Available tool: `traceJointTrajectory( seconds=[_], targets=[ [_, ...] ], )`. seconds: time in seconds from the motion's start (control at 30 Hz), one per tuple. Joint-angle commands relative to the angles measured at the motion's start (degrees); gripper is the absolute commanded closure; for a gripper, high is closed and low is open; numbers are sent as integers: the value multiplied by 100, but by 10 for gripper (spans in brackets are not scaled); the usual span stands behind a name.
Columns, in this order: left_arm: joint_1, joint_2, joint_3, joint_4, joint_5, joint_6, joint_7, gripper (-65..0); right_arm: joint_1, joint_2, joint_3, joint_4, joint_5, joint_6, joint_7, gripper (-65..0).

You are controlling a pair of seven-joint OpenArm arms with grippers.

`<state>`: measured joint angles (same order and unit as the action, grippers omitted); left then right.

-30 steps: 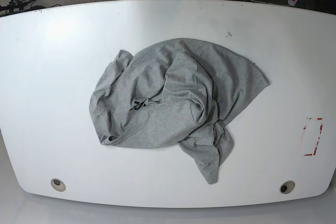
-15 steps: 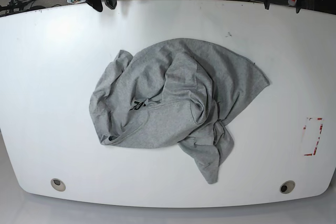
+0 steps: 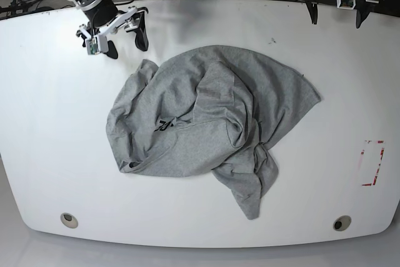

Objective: Fold the T-shirt properly
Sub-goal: 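Lower both grippers to the crumpled grey shirt and pinch its edges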

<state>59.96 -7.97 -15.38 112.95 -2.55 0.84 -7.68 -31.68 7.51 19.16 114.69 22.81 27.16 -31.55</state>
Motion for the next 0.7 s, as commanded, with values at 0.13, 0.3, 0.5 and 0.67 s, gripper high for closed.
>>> traceJointTrajectory(
  seconds=[0.13,0.3,0.5,0.67],
  targets=[
    [83,-17,-49,68,13,35,-159,-650,1406,106,286,-1,18,-4,-1192,-480],
    [118,45,-49,77,4,35,-159,-650,2619,361,339,-371,18,-12,-2142,-480],
    [100,186,-67,68,4,35,-159,-650,3647,625,330,-1522,36,5,-2388,-480],
    [83,186,-58,77,13,35,-159,-650,4307,643,313,-2498,27,5,-2379,-480]
  ],
)
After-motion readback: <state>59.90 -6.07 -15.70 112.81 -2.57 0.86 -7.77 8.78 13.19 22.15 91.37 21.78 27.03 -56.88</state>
